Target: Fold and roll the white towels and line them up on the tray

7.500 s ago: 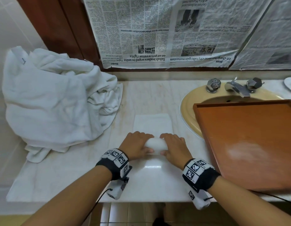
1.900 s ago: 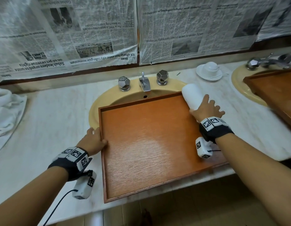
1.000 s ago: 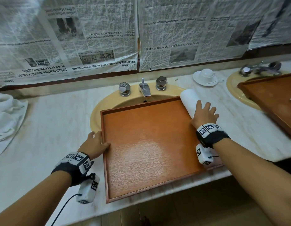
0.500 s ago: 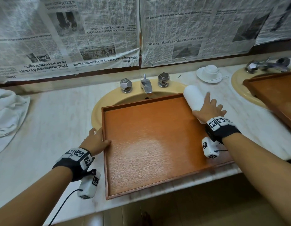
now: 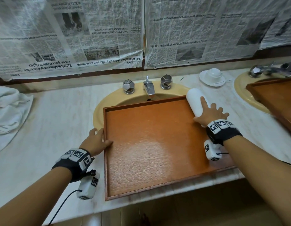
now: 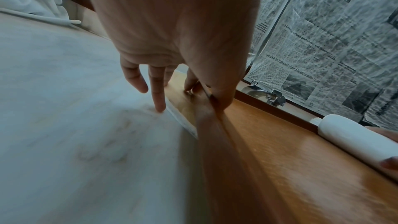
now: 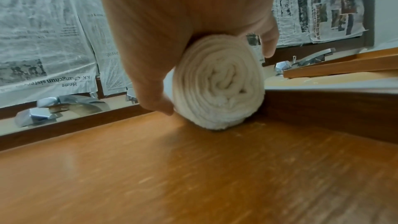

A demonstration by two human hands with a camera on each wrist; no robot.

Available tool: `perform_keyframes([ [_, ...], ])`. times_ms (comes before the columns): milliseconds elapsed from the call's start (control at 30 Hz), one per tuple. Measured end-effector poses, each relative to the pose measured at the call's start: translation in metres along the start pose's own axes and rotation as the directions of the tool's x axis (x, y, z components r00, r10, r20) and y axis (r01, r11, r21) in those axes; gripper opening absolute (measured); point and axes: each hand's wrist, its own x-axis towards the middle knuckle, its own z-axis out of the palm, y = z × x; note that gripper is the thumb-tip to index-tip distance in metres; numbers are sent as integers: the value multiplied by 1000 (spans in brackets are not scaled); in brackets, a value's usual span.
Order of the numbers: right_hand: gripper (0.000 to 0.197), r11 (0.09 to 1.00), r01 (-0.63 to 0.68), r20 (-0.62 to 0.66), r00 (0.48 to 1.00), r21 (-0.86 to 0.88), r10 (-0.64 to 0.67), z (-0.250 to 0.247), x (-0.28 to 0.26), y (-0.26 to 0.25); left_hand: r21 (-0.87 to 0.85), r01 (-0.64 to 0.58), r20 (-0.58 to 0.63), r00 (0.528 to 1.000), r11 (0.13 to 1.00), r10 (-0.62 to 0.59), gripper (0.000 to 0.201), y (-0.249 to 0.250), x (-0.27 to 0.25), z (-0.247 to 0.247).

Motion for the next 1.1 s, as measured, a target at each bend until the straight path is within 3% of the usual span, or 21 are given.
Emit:
perform_keyframes([
  [233, 91, 1000, -14, -106, 994, -13, 12, -6, -32, -21, -50, -59, -18, 998, 997, 58, 79, -12, 3, -1],
  [367, 77, 990, 21, -166, 986, 140, 3, -18, -70, -57, -124, -87, -57, 995, 988, 81, 70, -14, -4, -2],
  [567, 67, 863, 276, -47, 958, 424, -283, -7, -143, -164, -402, -125, -200, 979, 907, 46, 47, -40, -44, 4],
  [800, 55, 665, 518, -2, 790, 538, -613, 23, -227, -318, -500, -66, -277, 957, 864, -87, 27, -187, -89, -15],
  [967, 58, 680, 559, 72, 745, 475, -663, 65, -255, -417, -528, -5, -386, 892, 849, -235, 24, -315, -108, -74],
  [1033, 63, 718, 579, 116, 742, 387, -661, 83, -260, -451, -447, -32, -520, 823, 894, -231, 26, -357, -109, -104],
  [1100, 65, 765, 582, 160, 757, 277, -634, 98, -266, -479, -311, -60, -675, 717, 949, -176, 28, -392, -107, -137],
])
